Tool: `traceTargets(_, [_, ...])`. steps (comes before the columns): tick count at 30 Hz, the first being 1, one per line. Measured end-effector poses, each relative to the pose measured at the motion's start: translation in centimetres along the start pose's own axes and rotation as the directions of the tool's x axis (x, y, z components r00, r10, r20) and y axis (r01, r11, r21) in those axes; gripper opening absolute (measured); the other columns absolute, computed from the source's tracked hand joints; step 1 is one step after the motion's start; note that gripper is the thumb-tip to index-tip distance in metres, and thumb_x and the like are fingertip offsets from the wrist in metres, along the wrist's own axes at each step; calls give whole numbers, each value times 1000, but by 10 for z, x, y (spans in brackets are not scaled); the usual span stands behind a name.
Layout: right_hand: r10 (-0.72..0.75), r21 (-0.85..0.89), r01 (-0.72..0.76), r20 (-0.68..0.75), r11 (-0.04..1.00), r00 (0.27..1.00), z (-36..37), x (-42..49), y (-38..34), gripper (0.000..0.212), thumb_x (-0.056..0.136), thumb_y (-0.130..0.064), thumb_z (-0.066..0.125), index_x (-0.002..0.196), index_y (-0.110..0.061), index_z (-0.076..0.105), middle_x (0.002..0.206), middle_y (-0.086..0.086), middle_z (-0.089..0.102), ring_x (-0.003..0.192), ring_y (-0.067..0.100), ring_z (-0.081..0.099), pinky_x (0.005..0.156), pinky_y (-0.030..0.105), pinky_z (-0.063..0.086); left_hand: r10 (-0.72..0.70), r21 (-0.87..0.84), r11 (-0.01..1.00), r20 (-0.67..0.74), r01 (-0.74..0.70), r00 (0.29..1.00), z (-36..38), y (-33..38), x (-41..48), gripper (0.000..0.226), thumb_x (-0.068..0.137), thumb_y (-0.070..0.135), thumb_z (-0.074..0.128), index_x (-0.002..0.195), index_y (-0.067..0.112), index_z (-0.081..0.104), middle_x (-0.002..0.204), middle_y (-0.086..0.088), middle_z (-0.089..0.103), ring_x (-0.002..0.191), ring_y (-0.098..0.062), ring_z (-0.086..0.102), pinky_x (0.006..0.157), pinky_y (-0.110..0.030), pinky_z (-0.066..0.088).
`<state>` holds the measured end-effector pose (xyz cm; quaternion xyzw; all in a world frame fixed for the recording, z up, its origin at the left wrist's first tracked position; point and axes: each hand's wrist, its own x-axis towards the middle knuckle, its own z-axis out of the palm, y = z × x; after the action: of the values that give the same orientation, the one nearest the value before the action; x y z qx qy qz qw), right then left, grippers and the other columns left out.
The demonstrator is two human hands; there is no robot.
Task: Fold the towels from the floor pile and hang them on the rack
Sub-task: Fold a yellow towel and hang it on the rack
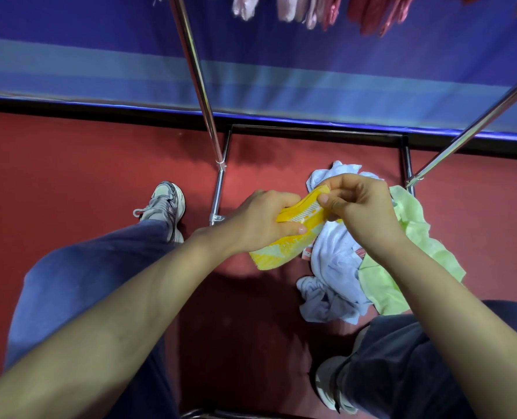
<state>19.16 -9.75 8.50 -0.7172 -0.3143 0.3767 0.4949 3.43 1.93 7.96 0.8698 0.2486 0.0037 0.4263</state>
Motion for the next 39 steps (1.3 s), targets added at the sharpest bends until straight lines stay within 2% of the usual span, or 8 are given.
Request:
traceTargets(5, [-30,-20,30,27,999,999,3,0,0,17,89,3,67,87,-13,69,73,17,68,57,8,61,61,22,52,1,16,1000,-5,-1,1000,0,-2,1,24,93,19,69,80,1,61,66,-6,53,67,-27,49,65,-38,41])
traceTargets(9, [-63,-12,63,33,998,997,3,1,4,14,85,-1,74,87,-14,72,83,23,71,73,33,70,75,46,58,-2,12,1000,-6,2,1000,0,-3,0,23,96,18,65,82,0,61,69,-11,58,71,-32,54,66,-40,42])
traceTargets(11, [-65,-22,66,29,998,997,4,0,4,13,85,-1,73,86,-13,72,82,21,72,75,34,70,78,51,58,-10,4,1000,-6,10,1000,0,-3,0,22,97,17,63,83,0,61,71,-12,59,71,-32,54,66,-39,42])
traceTargets(15, [-82,-59,84,31,995,996,5,0,3,18,91,-3,67,82,-18,70,74,9,71,69,20,66,75,51,56,-23,4,1000,7,23,1000,0,0,0,22,98,17,61,82,2,60,70,-7,56,68,-25,51,66,-38,41])
traceTargets(18, [-97,-103,99,30,990,995,6,0,7,11,90,-11,66,82,-18,68,70,3,69,68,18,63,74,53,55,-27,11,1000,16,27,1000,0,-2,0,24,98,21,61,83,3,60,71,-11,59,72,-32,55,67,-40,45])
traceTargets(25, [-138,-234,148,59,961,989,7,2,10,32,81,-50,53,88,-20,63,73,8,65,73,34,60,72,58,50,-45,28,999,27,44,999,-1,0,-2,30,100,25,59,77,6,57,66,-4,52,70,-33,53,65,-39,43])
traceTargets(31, [-143,-309,165,94,936,985,6,1,9,32,79,-47,58,92,-18,65,76,6,66,74,29,62,74,55,51,-85,57,995,73,81,994,-2,3,-5,34,102,33,54,80,8,57,71,-9,58,76,-35,58,68,-41,48])
traceTargets(39, [-146,-318,160,68,935,987,7,0,10,39,81,-52,50,90,-16,62,73,11,64,71,33,60,70,55,50,-112,96,990,107,102,988,-2,6,-4,42,103,36,52,64,22,44,61,4,48,65,-22,49,60,-34,38])
